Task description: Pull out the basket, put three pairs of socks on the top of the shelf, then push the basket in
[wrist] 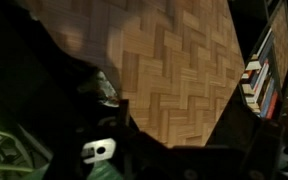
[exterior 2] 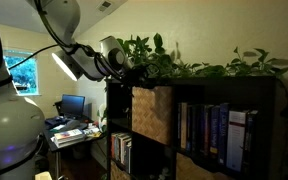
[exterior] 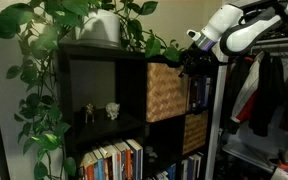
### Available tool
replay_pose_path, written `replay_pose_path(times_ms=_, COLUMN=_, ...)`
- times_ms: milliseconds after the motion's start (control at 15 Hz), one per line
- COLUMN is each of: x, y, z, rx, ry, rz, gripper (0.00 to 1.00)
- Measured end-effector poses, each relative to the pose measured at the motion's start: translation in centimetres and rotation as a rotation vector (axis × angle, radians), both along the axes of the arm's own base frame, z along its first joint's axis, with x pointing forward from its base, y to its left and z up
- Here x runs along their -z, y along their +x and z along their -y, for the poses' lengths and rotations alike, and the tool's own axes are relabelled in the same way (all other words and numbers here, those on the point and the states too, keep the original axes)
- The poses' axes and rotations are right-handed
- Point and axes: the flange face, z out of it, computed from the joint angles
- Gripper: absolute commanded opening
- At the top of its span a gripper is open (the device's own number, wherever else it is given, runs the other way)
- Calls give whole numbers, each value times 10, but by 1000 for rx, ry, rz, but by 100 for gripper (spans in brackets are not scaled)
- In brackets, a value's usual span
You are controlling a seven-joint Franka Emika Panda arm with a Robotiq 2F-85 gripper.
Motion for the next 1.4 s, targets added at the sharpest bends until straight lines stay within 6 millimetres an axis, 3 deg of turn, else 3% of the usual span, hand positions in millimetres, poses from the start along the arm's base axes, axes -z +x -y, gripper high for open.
replay_pose_path(times_ms=400, x=-8, y=11, z=5, rx=12, ry=27, rz=45, gripper=100)
replay_pose_path(times_ms=1067, x=19, y=33, z=-11, rx=-18, ry=38, rz=14, gripper=100)
replay_pose_path(times_ms=1400, x=11, y=36, z=-20, rx=-23, ry=37, rz=-63, gripper=100)
